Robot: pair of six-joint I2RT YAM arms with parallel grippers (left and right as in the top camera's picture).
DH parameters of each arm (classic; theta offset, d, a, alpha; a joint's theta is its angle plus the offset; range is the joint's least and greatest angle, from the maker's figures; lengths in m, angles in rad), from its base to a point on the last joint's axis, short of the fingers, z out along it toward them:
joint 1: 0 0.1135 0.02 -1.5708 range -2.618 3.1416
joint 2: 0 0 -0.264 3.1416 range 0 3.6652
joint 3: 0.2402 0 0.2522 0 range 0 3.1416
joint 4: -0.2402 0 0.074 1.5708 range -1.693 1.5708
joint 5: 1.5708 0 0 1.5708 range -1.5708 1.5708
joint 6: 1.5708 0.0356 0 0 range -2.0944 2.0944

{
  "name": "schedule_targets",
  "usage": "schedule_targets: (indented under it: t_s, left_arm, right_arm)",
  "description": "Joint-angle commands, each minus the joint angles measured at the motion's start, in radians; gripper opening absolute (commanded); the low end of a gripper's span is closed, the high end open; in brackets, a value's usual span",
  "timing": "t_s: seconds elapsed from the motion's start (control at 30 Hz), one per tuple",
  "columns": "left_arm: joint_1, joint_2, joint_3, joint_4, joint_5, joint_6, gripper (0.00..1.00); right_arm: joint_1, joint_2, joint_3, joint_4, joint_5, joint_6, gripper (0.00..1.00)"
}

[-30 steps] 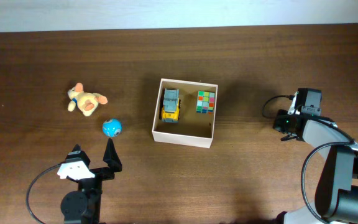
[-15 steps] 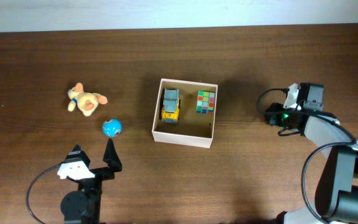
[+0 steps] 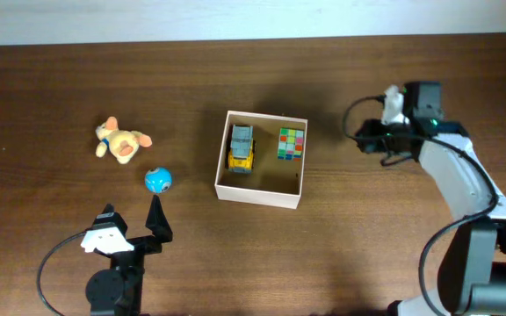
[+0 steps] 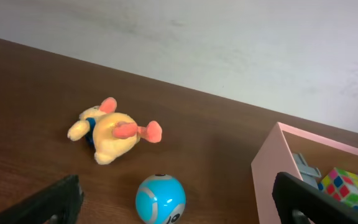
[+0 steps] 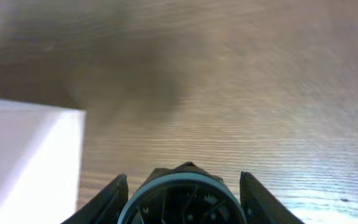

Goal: Pack container
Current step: 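Lift the puck and carry it with the right gripper into the box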

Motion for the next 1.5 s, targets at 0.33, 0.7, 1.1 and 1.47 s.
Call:
schedule_targets:
  t_s: [0.33,0.7,1.1,1.47]
  left_arm:
    - [0.005,-0.008,-0.006,0.003,0.014,0.016,0.99]
    - [0.005,-0.008,-0.006,0.003,0.014,0.016,0.99]
    - [0.005,-0.008,-0.006,0.003,0.014,0.016,0.99]
    - [0.005,-0.008,-0.006,0.003,0.014,0.016,0.99]
  right_arm:
    - [0.308,-0.03,0.295,-0.145,0.079,-0.013,0.47]
    - [0.526,-0.023,0.296,-0.14,0.277,-0.013,0.47]
    - [0.565,0.09,0.295,-0.094,0.272,-0.009,0.47]
    - [0.606,0.226,0.296,-0.024,0.272,-0.009,0.47]
